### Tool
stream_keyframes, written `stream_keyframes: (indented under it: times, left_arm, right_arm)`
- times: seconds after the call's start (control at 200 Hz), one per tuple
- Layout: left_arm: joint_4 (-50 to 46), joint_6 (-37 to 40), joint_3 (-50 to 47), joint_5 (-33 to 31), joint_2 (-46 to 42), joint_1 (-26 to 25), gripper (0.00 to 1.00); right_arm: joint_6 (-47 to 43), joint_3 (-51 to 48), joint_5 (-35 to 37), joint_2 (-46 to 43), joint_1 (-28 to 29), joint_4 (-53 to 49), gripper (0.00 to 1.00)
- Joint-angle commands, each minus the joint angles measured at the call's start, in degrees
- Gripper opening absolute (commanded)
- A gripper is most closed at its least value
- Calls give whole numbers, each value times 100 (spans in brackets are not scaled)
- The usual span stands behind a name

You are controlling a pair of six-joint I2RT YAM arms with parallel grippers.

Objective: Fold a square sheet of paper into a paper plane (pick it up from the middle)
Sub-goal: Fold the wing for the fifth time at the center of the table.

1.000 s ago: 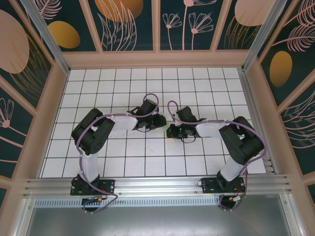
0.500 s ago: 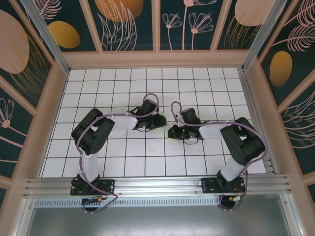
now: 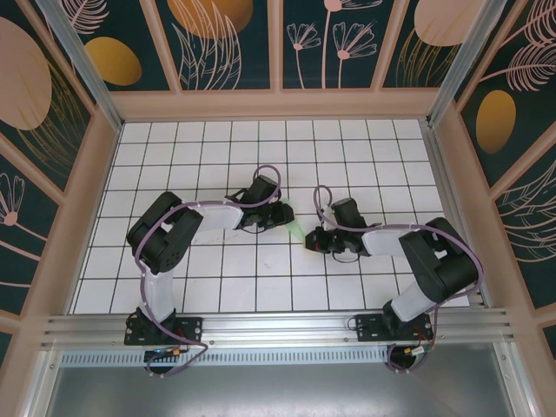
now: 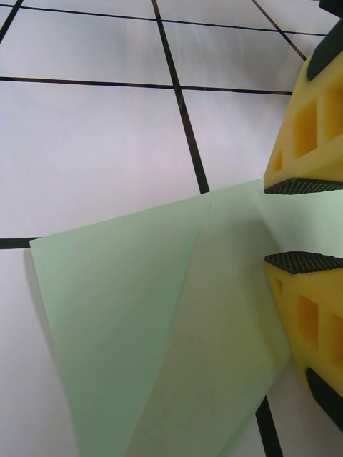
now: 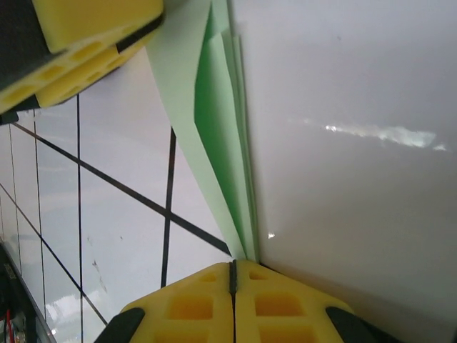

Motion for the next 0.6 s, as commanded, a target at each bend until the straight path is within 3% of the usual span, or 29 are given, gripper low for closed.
stream_keyframes:
  times: [0.0, 0.255, 0.595]
  left_arm:
    - [-614, 236, -111, -833, 443, 111, 33]
    - [-474, 215, -110, -666, 358, 111, 33]
    - [-420, 196, -85, -599, 318, 116, 32]
  right_arm:
    - [-2, -326, 9, -198, -44, -1057, 6]
    - [-116, 179, -195, -917, -6, -1037, 7]
    - [-73, 1142, -286, 33, 219, -659, 7]
